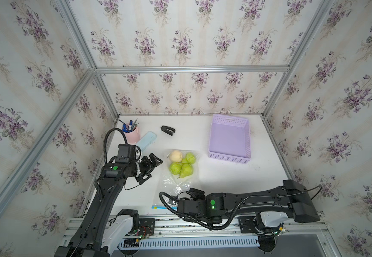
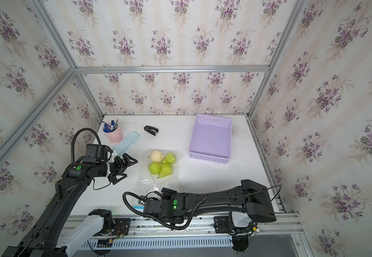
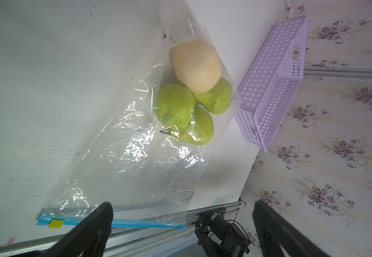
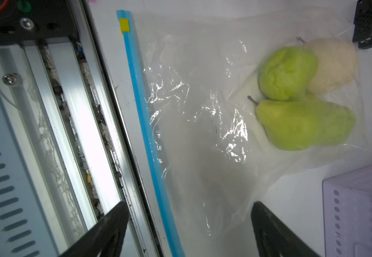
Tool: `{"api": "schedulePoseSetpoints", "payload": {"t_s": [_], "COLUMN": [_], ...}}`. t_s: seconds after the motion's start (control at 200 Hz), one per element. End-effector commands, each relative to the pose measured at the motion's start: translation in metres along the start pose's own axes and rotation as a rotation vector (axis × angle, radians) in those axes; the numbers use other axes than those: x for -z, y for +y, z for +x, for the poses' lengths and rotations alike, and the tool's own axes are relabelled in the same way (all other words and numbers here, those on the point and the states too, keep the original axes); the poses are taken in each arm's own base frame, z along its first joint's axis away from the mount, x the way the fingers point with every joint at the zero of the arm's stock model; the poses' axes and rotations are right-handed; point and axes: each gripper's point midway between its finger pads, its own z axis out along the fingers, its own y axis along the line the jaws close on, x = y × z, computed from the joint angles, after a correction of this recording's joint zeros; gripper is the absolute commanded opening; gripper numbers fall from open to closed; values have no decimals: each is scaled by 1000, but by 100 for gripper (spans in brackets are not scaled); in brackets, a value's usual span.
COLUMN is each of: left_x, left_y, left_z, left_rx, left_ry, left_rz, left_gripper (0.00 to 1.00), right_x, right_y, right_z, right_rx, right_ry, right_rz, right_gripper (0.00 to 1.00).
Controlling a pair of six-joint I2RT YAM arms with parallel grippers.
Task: Open the zip-top bag and take out the pear
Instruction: Pick up the zipper food storage bag at the center of the board.
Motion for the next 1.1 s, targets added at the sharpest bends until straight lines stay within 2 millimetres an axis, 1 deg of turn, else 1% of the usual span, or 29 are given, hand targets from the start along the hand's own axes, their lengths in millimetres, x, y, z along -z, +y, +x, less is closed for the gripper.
{"api": "schedulePoseSetpoints", "payload": {"t_s": [0.0,0.18,0.32,0.44,0.615,0.734,0.834,0.929,1.004,1.064,1.099], "left_x": [2,1,1,0,-3,-3,-4,-3,-2,0,2], "left_y": [5,10,11,14,18,22,22,22,21,20,19], "left_z": [4,6,5,5,4,4,4,4,4,3,3], "left_rx": [12,13,11,4,9,1,-6,-10,-14,-15,-19], "left_ry": [4,1,-5,-7,-14,-16,-14,-13,-18,-22,-25], "left_rz": [-13,-23,-32,-40,-46,-61,-62,-62,-64,-64,-62], "left_gripper": [100,100,100,100,100,100,100,100,100,100,100], "right_x": [-7,-24,-33,-38,-50,-58,-63,-65,-65,-64,-63], "right_y": [-2,2,3,10,5,-8,-18,-24,-28,-27,-26], "right_z": [9,9,14,16,27,33,33,27,21,17,14], "right_rx": [32,73,86,107,137,168,179,188,184,198,207], "right_ry": [37,52,61,66,89,109,111,86,77,65,59], "right_rz": [66,99,113,88,144,229,277,306,311,300,292], "right_gripper": [86,86,85,83,83,83,82,81,74,64,57]}}
